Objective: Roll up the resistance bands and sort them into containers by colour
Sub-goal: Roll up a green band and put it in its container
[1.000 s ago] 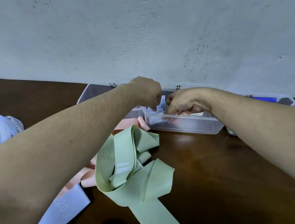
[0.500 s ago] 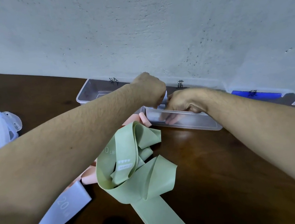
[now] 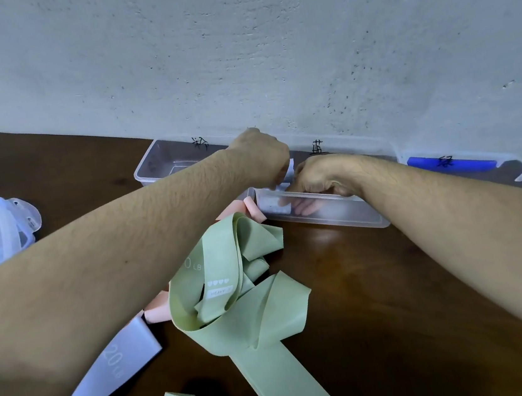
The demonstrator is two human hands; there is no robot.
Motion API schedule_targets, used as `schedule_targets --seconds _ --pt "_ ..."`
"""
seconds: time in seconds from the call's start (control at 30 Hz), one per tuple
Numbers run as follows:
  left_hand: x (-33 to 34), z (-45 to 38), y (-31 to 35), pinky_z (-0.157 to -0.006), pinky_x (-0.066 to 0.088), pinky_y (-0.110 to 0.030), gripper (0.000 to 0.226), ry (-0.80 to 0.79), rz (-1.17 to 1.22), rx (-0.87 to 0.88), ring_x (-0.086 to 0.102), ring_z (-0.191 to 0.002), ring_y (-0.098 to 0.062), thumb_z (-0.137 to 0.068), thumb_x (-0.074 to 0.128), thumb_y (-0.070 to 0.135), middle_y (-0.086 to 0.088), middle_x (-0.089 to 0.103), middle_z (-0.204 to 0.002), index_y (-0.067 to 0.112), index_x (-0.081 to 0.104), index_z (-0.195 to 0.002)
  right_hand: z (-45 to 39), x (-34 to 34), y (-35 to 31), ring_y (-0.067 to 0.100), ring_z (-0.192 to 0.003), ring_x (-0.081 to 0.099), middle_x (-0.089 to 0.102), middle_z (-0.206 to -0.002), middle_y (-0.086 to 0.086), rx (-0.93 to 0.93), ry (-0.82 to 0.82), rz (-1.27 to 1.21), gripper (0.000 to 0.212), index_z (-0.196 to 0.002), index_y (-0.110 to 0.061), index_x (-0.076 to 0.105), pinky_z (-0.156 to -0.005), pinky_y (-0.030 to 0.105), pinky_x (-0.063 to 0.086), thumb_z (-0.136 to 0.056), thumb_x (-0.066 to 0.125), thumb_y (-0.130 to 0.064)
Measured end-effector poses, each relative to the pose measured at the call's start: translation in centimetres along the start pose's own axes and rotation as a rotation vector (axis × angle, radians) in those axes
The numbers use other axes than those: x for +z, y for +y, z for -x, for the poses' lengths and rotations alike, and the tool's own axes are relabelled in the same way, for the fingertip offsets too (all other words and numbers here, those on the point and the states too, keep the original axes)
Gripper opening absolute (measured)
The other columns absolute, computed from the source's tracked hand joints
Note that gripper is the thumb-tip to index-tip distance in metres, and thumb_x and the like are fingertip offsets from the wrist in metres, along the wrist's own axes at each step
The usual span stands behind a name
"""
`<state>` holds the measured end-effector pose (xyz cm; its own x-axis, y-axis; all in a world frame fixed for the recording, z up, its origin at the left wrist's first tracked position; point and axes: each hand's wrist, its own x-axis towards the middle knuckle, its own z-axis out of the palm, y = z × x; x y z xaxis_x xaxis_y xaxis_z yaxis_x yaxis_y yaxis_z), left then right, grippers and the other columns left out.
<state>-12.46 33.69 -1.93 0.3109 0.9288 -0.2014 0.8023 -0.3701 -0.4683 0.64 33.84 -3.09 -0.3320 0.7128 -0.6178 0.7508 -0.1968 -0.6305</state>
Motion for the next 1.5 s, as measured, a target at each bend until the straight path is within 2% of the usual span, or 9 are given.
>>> schedule_targets --seconds 0.1,0.2,0.3,0.67,1.0,1.1,1.27,1.37,1.5 --pt "0.1 0.6 0.2 -0.089 0.041 -0.036 0.022 0.059 0.017 0.015 0.060 -0.106 -0.022 -0.093 0.064 0.039 0.001 0.069 -0.109 0.029 0.071 -0.111 0.0 -0.6 0.4 0.019 -0.093 0.072 0.071 -0.099 0.013 -0.007 0.020 0.017 0.021 -0.095 -0.007 0.061 -0.086 0.032 0.060 -0.087 0.078 -0.016" --pt "0.0 1.0 0.3 -0.087 0.040 -0.034 0.022 0.067 0.041 0.016 0.060 -0.107 -0.021 -0.095 0.061 0.038 0.003 0.069 -0.112 0.031 0.070 -0.114 0.5 -1.2 0.5 0.013 -0.063 0.061 0.065 -0.078 0.005 -0.024 0.086 0.101 0.017 -0.090 -0.010 0.063 -0.052 0.021 0.050 -0.087 0.077 -0.019" --pt "-0.3 1.6 0.4 -0.084 0.036 -0.031 0.023 0.120 0.097 0.038 0.059 -0.109 -0.020 -0.096 0.058 0.038 0.006 0.068 -0.113 0.034 0.068 -0.117 1.8 -1.5 0.6 0.012 -0.054 0.039 0.053 -0.069 0.000 -0.062 0.176 0.182 0.023 -0.087 -0.017 0.061 -0.048 0.024 0.029 -0.086 0.076 -0.034" --pt "-2.8 9.9 1.8 -0.066 0.032 -0.028 0.022 0.497 0.556 -0.183 0.050 -0.086 -0.017 -0.095 0.048 0.034 0.008 0.067 -0.095 0.027 0.069 -0.097 9.4 0.6 1.8 0.011 -0.064 0.051 0.072 -0.094 0.006 -0.358 0.531 0.175 0.024 -0.100 -0.011 0.073 -0.060 0.027 0.038 -0.097 0.054 -0.025" --pt "1.3 17.3 7.1 -0.060 0.039 -0.030 0.034 0.454 0.749 -0.251 0.057 -0.075 -0.019 -0.096 0.047 0.049 0.005 0.057 -0.071 0.028 0.054 -0.069 13.2 7.6 5.7 0.002 -0.048 0.050 0.063 -0.058 -0.008 -0.300 0.431 0.196 0.039 -0.067 -0.020 0.064 -0.053 0.020 0.040 -0.096 0.055 -0.045" --pt "3.3 18.7 8.9 -0.059 0.041 -0.028 0.029 0.385 0.774 -0.228 0.055 -0.078 -0.013 -0.095 0.049 0.051 0.009 0.060 -0.077 0.030 0.060 -0.079 13.1 9.4 7.7 0.008 -0.052 0.054 0.071 -0.062 -0.004 -0.234 0.368 0.219 0.039 -0.078 -0.020 0.059 -0.058 0.025 0.043 -0.095 0.055 -0.055" --pt "5.5 19.6 11.2 -0.091 0.043 -0.034 0.036 0.308 0.733 -0.210 0.055 -0.110 -0.016 -0.094 0.047 0.056 0.012 0.067 -0.109 0.035 0.059 -0.120 12.7 11.3 9.5 0.011 -0.061 0.058 0.068 -0.079 -0.002 -0.158 0.348 0.017 0.029 -0.099 -0.022 0.054 -0.049 0.025 0.043 -0.094 0.059 -0.050" --pt "5.2 19.7 12.4 -0.095 0.036 -0.038 0.047 0.317 0.641 -0.193 0.050 -0.121 -0.019 -0.094 0.044 0.058 0.009 0.062 -0.124 0.039 0.044 -0.136 12.5 12.3 9.6 0.011 -0.070 0.059 0.065 -0.087 -0.004 -0.259 0.347 -0.124 0.008 -0.098 -0.031 0.059 -0.055 0.027 0.049 -0.093 0.065 -0.029" --pt "3.6 20.2 13.8 -0.099 0.037 -0.040 0.054 0.283 0.777 -0.165 0.048 -0.126 -0.021 -0.093 0.053 0.047 0.002 0.059 -0.128 0.040 0.033 -0.143 13.2 12.8 10.1 0.010 -0.071 0.056 0.063 -0.080 -0.003 -0.378 0.423 -0.287 0.032 -0.089 -0.033 0.065 -0.068 0.027 0.048 -0.089 0.062 -0.001"
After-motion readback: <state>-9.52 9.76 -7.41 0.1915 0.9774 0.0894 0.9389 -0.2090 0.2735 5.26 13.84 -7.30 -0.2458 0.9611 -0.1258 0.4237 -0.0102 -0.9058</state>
